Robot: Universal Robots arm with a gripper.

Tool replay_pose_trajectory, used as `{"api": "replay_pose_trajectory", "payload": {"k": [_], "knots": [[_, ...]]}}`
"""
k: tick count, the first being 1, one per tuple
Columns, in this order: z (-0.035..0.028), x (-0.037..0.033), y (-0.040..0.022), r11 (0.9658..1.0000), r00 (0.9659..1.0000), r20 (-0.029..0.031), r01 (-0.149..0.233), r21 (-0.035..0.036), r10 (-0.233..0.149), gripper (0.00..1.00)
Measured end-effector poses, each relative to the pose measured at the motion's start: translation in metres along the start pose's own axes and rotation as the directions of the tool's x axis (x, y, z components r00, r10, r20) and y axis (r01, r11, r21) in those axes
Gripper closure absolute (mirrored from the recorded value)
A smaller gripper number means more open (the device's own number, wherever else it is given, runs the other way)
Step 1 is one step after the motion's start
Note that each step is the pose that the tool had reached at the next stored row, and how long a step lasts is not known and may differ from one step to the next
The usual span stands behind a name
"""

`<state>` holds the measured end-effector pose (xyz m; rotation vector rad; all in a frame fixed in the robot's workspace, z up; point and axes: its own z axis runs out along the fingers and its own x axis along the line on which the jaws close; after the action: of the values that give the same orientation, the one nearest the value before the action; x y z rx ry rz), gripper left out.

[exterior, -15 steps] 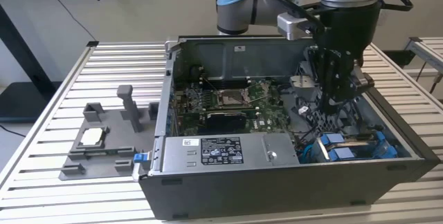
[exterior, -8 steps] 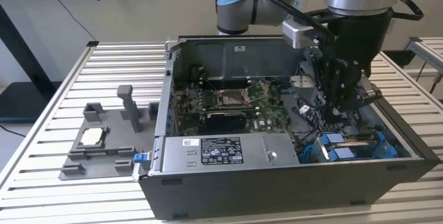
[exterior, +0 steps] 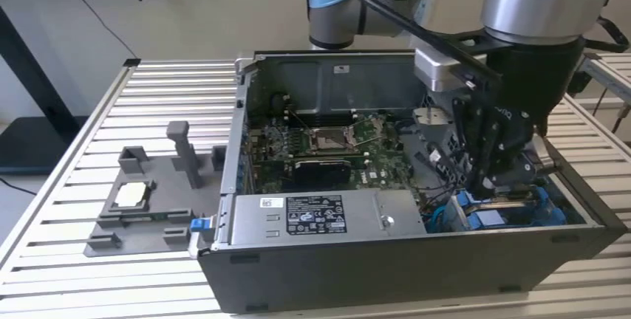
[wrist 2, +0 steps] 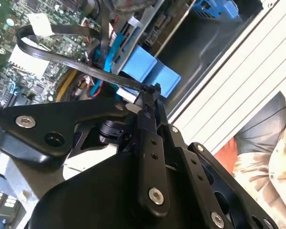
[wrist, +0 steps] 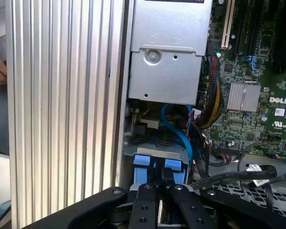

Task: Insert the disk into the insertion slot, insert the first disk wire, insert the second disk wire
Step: 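Insert the second disk wire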

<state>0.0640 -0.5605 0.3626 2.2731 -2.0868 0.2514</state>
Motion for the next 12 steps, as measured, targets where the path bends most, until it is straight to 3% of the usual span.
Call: {"api": "replay_pose_trajectory", "payload": {"k": [4,7,12], "knots": [[0.0021,0.0107,-0.0008,1.0,0.9999,0.0133,0.0,-0.0092,0.0,0.84],[0.003,0.0138,-0.0059,1.0,0.9992,0.0402,-0.002,-0.0076,0.002,0.84],[0.0044,0.0153,-0.0176,1.0,0.9974,0.0725,-0.004,-0.0052,0.005,0.84]]}}
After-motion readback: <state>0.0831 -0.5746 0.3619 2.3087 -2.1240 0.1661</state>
